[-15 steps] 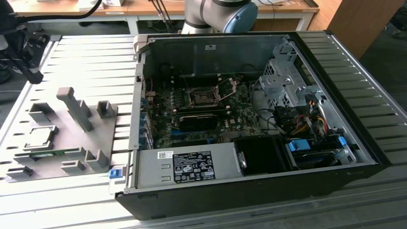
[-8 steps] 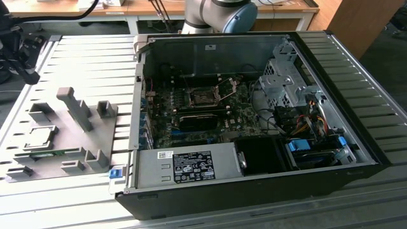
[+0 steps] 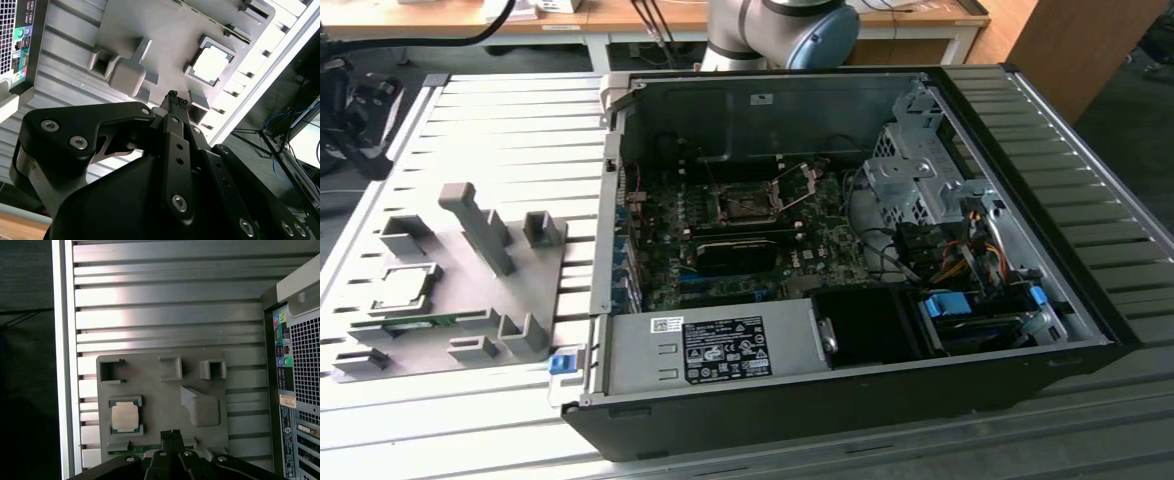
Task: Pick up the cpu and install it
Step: 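Reach for the cpu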
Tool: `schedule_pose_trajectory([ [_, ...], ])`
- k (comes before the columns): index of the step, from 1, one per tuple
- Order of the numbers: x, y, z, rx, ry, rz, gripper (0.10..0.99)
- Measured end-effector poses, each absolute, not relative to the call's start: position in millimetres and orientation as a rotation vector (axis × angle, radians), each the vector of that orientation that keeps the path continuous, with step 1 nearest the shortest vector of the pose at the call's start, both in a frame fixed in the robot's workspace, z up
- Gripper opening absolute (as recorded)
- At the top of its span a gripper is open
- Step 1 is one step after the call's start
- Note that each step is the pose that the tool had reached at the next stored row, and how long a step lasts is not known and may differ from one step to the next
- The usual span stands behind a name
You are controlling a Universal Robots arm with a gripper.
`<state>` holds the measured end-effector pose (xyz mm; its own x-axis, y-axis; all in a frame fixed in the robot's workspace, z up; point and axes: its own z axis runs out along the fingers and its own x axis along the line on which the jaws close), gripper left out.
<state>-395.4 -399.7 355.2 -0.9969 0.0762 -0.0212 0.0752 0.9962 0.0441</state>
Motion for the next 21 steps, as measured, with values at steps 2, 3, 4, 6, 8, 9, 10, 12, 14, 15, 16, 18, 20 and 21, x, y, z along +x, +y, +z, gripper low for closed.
schedule_pose_trajectory([
  [2,-398.6,-400.4,354.3,0.118,3.116,0.068,0.106],
  [3,-400.0,-401.2,353.9,0.118,3.116,0.068,0.106],
  [4,-401.2,-401.9,353.6,0.118,3.116,0.067,0.106],
  [6,-404.0,-403.8,352.8,0.118,3.116,0.068,0.106],
  [8,-406.6,-405.8,351.9,0.118,3.116,0.068,0.106],
  [9,-408.0,-406.7,351.5,0.118,3.116,0.068,0.106],
  [10,-409.2,-407.4,351.2,0.118,3.116,0.068,0.106],
  [12,-411.6,-408.5,350.6,0.118,3.116,0.067,0.106],
  [14,-413.9,-408.9,350.2,0.118,3.116,0.067,0.106],
  [15,-415.1,-409.1,349.9,0.118,3.116,0.067,0.106],
  [16,-416.3,-409.3,349.7,0.118,3.116,0.067,0.106],
  [18,-419.8,-409.4,349.2,0.118,3.116,0.068,0.106],
  [20,-423.3,-409.4,348.7,0.118,3.116,0.068,0.106],
  [21,-424.5,-409.4,348.5,0.118,3.116,0.068,0.106],
])
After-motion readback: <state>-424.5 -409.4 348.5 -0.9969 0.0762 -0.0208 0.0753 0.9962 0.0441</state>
